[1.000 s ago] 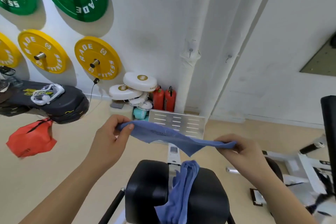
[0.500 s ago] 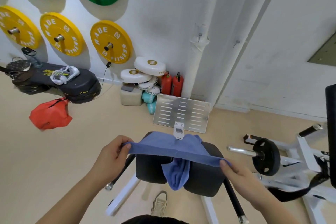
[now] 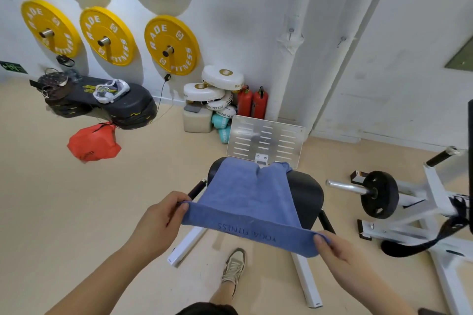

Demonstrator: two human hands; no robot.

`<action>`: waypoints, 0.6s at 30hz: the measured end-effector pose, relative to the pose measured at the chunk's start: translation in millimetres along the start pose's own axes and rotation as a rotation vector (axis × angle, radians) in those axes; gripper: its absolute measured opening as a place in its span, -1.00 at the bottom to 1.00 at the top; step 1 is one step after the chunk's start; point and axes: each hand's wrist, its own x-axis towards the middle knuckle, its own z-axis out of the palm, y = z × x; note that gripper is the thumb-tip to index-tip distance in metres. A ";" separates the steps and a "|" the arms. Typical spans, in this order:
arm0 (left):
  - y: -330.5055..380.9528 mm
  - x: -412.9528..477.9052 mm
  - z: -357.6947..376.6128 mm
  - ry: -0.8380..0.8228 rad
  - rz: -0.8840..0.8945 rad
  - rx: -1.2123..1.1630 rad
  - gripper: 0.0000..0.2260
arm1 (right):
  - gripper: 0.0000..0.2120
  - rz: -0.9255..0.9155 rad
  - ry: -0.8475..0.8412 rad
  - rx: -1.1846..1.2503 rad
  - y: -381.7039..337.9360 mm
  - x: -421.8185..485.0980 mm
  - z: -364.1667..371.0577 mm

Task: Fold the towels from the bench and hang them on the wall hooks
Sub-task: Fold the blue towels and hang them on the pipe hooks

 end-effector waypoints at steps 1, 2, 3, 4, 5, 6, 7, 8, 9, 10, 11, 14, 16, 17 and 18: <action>-0.5 -4.1 0.3 -0.006 -0.002 -0.009 -0.84 | -0.74 0.006 0.004 -0.001 1.9 -1.2 2.3; -1.0 -6.2 0.7 -0.011 -0.007 -0.016 -0.83 | -0.74 0.022 0.001 0.008 4.0 -1.1 4.7; -1.9 -6.2 1.7 -0.014 -0.011 -0.023 -0.83 | -0.74 0.037 -0.006 0.031 5.5 0.4 7.0; -2.9 -4.1 3.7 -0.016 -0.016 -0.028 -0.83 | -0.73 0.046 -0.010 0.057 6.1 2.5 8.3; -3.4 -0.4 6.3 -0.014 -0.022 -0.037 -0.83 | -0.68 0.038 -0.008 0.085 5.4 5.7 8.7; -3.3 5.1 9.1 -0.009 -0.022 -0.050 -0.83 | -0.59 0.019 0.004 0.116 5.5 10.8 8.9; -3.0 12.9 12.0 -0.004 -0.020 -0.064 -0.83 | -0.49 0.003 0.026 0.151 5.1 18.1 8.9; -2.1 22.6 14.9 0.002 -0.018 -0.077 -0.83 | -0.46 -0.002 0.044 0.184 4.2 26.9 7.9; -1.2 33.6 17.7 0.006 -0.021 -0.087 -0.84 | -0.51 -0.001 0.061 0.213 -0.3 36.0 6.3; -0.9 45.5 20.5 0.009 -0.029 -0.095 -0.84 | -0.60 0.005 0.077 0.243 -5.0 46.2 4.2; -0.5 58.4 23.1 0.009 -0.038 -0.102 -0.84 | -0.67 0.011 0.091 0.267 -8.1 58.0 2.5; 0.4 105.4 31.6 -0.002 -0.068 -0.117 -0.85 | -0.73 0.055 0.095 0.339 -16.8 98.4 -2.6; -1.3 142.4 40.4 -0.011 -0.080 -0.116 -0.86 | -0.75 0.067 0.095 0.350 -19.0 132.7 -5.0; -3.6 161.9 46.4 -0.018 -0.089 -0.119 -0.86 | -0.76 0.071 0.094 0.339 -19.6 151.8 -5.8; -6.3 181.9 52.6 -0.026 -0.100 -0.120 -0.86 | -0.77 0.076 0.088 0.323 -19.9 172.1 -6.6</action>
